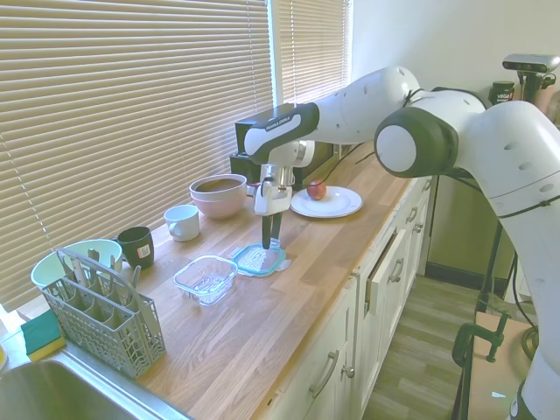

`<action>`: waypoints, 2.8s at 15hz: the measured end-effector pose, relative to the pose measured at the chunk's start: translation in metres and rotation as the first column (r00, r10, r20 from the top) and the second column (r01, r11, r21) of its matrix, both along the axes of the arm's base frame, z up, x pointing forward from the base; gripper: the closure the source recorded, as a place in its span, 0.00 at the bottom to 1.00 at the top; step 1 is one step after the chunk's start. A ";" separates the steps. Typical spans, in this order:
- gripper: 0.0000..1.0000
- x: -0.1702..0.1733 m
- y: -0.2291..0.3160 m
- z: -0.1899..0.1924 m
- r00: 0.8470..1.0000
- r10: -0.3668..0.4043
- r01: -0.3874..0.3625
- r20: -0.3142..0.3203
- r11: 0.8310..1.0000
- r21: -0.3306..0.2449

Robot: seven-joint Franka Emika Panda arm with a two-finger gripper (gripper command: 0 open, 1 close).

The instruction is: Cover the lid of the food container

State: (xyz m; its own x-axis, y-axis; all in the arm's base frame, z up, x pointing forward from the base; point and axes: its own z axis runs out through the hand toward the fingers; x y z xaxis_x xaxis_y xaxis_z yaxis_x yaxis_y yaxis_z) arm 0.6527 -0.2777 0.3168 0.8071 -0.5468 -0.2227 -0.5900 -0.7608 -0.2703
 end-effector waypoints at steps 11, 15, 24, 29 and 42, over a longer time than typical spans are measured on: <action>1.00 -0.001 -0.012 -0.015 0.996 -0.082 0.085 -0.026 0.991 0.108; 1.00 0.000 -0.011 -0.014 0.996 -0.089 0.092 -0.030 0.990 0.106; 1.00 -0.028 -0.002 0.075 0.992 -0.108 0.105 0.061 0.993 0.045; 1.00 -0.037 0.058 0.118 0.991 -0.115 0.117 0.074 0.993 -0.028; 1.00 -0.010 0.131 0.173 0.984 -0.155 0.166 0.089 0.977 -0.131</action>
State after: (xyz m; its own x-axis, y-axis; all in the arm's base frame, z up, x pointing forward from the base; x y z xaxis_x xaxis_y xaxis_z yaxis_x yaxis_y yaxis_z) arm 0.6422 -0.1464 0.4899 0.7181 -0.6917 -0.0766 -0.6888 -0.6909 -0.2196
